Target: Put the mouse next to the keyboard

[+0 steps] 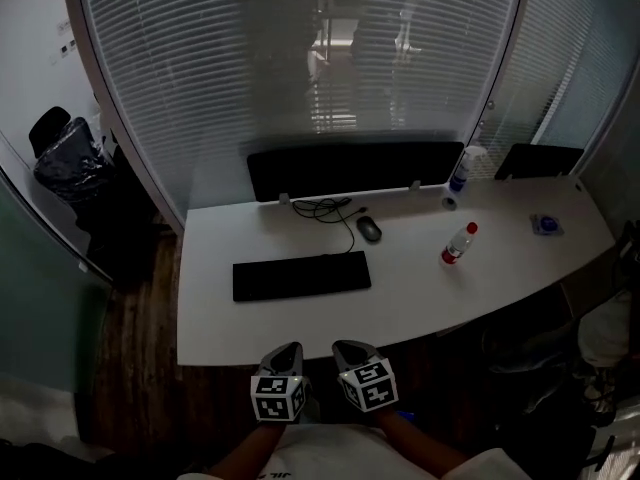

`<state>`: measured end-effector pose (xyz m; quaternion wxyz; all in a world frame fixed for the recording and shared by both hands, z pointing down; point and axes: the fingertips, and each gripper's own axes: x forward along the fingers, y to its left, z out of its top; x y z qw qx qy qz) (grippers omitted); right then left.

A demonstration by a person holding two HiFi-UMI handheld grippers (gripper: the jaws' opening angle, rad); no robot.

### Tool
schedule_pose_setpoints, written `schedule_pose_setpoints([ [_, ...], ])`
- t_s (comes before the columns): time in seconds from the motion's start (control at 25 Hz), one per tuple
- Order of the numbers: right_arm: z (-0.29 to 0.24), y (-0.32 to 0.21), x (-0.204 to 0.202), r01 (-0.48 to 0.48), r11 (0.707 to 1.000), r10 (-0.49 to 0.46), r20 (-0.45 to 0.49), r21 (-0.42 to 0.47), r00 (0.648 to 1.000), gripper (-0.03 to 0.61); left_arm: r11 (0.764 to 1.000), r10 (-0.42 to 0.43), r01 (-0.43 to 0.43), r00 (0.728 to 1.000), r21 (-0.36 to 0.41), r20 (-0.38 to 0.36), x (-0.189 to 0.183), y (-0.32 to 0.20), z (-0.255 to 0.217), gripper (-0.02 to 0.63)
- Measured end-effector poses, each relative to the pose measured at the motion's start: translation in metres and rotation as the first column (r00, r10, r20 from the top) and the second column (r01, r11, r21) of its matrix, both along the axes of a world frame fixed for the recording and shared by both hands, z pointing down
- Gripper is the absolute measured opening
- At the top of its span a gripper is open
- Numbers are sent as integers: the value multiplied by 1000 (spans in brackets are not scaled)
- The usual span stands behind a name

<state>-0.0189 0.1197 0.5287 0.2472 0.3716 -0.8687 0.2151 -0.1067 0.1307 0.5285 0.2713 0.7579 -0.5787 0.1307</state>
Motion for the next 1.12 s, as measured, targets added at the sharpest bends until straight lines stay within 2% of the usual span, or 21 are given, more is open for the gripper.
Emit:
schedule_pose_setpoints([
  [0.2, -5, -52, -28, -20, 1000, 20, -1, 0, 1000, 3, 1000, 24, -24, 1000, 9, 9, -28, -55, -7, 6],
  [0.44, -11, -93, -51, -45, 999, 45, 2, 4, 999, 3, 999, 47, -47, 999, 10, 8, -51, -98, -10, 5],
  [0.8, -5, -121, -45, -74, 997, 74, -11, -22, 997, 3, 998, 57, -57, 998, -12, -17, -46, -129, -6, 6],
  [1.12, -17, -160, -31, -20, 1000, 20, -10, 12, 1000, 3, 1000, 1, -1, 1000, -2, -27, -30, -155, -11, 6],
])
